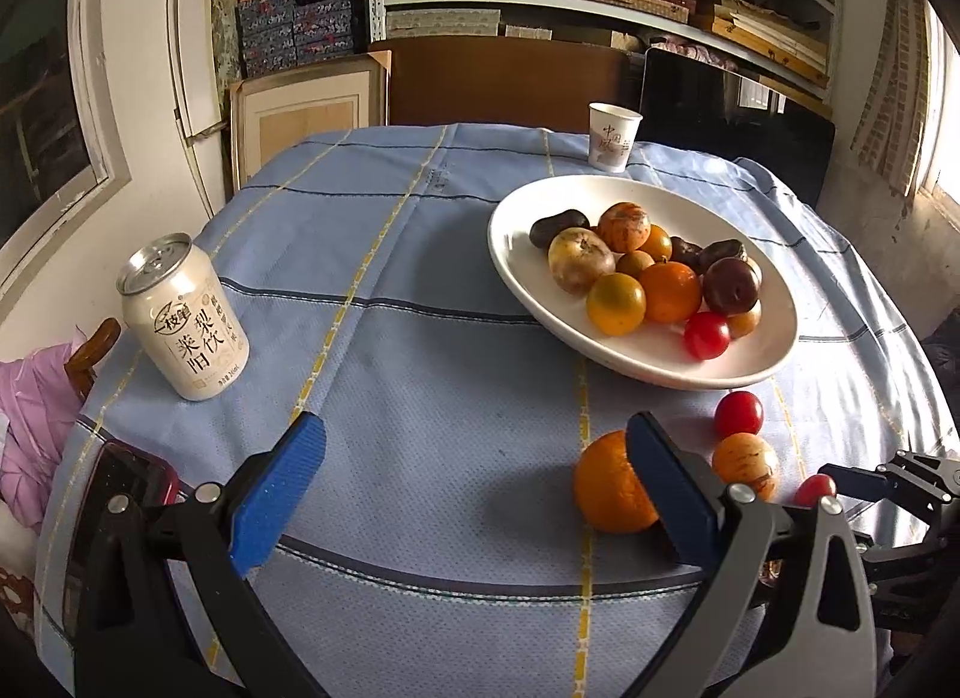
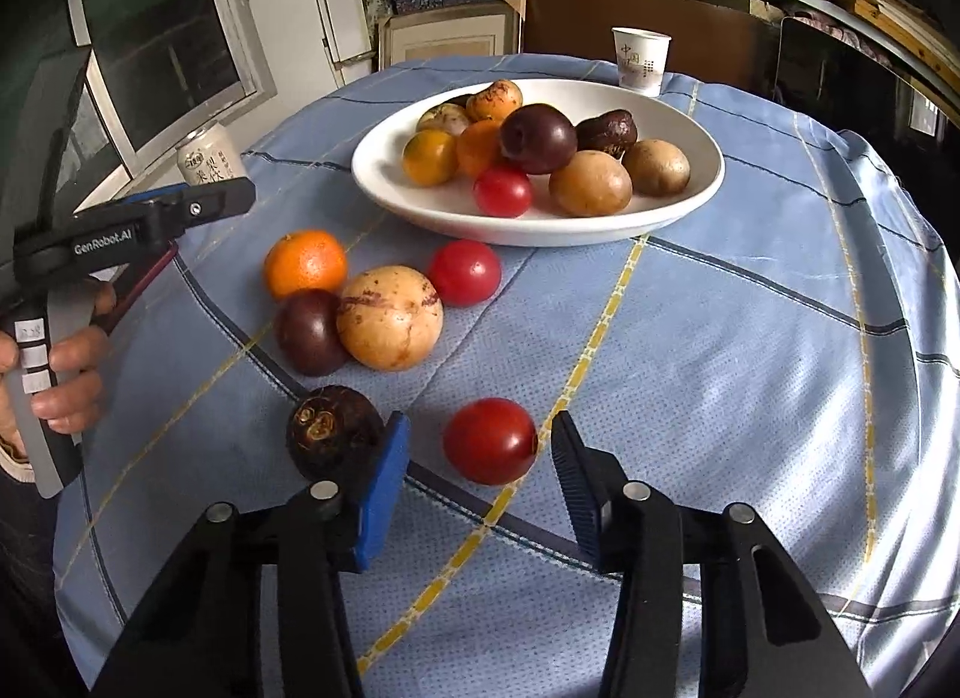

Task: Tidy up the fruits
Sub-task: 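Grasp a red tomato with the right tool while the left tool grasps a large orange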

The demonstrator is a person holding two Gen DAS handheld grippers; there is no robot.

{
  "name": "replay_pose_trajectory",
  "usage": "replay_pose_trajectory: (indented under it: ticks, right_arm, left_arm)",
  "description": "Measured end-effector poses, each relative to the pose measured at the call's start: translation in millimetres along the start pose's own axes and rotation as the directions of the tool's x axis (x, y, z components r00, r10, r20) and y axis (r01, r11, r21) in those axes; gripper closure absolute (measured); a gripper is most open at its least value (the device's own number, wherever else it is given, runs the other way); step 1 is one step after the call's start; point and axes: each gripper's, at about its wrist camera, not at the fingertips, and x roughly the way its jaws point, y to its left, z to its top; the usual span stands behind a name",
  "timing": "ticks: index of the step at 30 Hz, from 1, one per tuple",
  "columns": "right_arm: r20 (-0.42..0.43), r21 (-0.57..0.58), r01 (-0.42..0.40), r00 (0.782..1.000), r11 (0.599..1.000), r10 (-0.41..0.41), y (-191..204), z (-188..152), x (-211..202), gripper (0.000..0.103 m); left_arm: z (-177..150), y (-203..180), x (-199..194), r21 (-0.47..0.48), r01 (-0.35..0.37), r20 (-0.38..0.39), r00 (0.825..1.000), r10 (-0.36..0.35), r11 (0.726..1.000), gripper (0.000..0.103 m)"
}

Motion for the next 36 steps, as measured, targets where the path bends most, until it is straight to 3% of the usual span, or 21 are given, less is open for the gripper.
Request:
replay_pose_trajectory:
  ticks: [10,16,18,22,23,25,27,36]
  right_arm:
    - [-0.010,-0.001,0.012,1.000,1.000,-0.012,-1,-1,3,0.054]
    - [-0.008,0.009,0.003,1.000,1.000,-0.003,-3,-2,3,0.072]
    - [0.012,0.038,-0.002,1.000,0.999,0.002,-8,0,0,0.072]
    - [0.015,0.064,0.004,1.000,0.998,-0.005,-13,1,-1,0.072]
    - [0.010,0.064,0.003,1.000,0.998,-0.003,-13,1,0,0.072]
    - [0.003,0.060,0.005,1.000,0.998,-0.005,-11,0,2,0.072]
    - [0.004,0.055,0.007,1.000,0.998,-0.007,-9,0,2,0.071]
    - [0.001,0.059,0.013,1.000,0.998,-0.013,-9,0,3,0.071]
  left_arm:
    - [-1,4,0,-0.013,-0.005,-0.007,1.000,0.005,1.000,0.005]
    - [-1,5,3,-0.020,0.003,-0.023,1.000,-0.003,1.000,0.005]
    - [-2,4,8,-0.035,0.061,-0.055,0.997,-0.062,0.998,0.005]
    - [-6,1,24,-0.087,0.194,-0.137,0.969,-0.204,0.977,0.005]
    - [-7,-1,27,-0.090,0.207,-0.149,0.964,-0.218,0.974,0.007]
    - [-9,-5,30,-0.082,0.217,-0.162,0.960,-0.228,0.973,0.024]
    - [-9,-8,31,-0.085,0.240,-0.164,0.954,-0.251,0.967,0.027]
    - [-5,-14,41,-0.112,0.277,-0.166,0.942,-0.293,0.954,0.028]
